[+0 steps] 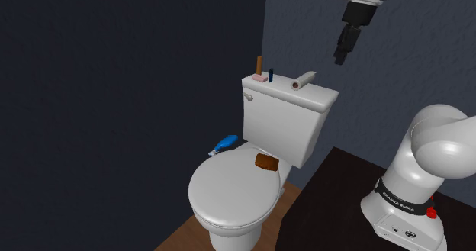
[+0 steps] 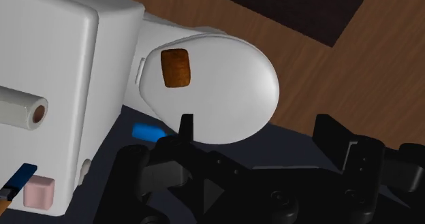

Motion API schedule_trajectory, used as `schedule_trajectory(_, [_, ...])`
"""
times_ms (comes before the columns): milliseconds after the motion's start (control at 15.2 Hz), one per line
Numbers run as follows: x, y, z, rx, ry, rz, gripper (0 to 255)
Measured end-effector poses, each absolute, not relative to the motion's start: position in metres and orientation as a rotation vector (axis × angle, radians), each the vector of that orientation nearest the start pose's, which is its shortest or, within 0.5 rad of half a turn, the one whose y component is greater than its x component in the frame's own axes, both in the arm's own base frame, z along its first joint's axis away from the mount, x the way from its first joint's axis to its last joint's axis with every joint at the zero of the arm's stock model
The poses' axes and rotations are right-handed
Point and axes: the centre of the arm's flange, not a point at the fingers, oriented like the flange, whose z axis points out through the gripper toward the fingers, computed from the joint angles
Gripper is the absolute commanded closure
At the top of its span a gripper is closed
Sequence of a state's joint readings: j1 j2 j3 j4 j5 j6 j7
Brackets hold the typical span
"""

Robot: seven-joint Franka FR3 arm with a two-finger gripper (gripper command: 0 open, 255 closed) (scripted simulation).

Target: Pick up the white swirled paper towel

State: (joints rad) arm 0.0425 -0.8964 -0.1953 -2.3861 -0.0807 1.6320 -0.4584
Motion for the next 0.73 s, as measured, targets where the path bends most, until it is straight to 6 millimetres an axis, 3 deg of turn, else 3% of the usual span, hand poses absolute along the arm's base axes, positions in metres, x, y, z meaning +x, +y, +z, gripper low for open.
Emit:
schedule_trajectory(396, [0.284,-0.145,0.571,-2.999,-0.866,-0.226,0])
schedule_trajectory(726, [0.3,-0.199,0.544,-2.936,-1.114,-0.224,0])
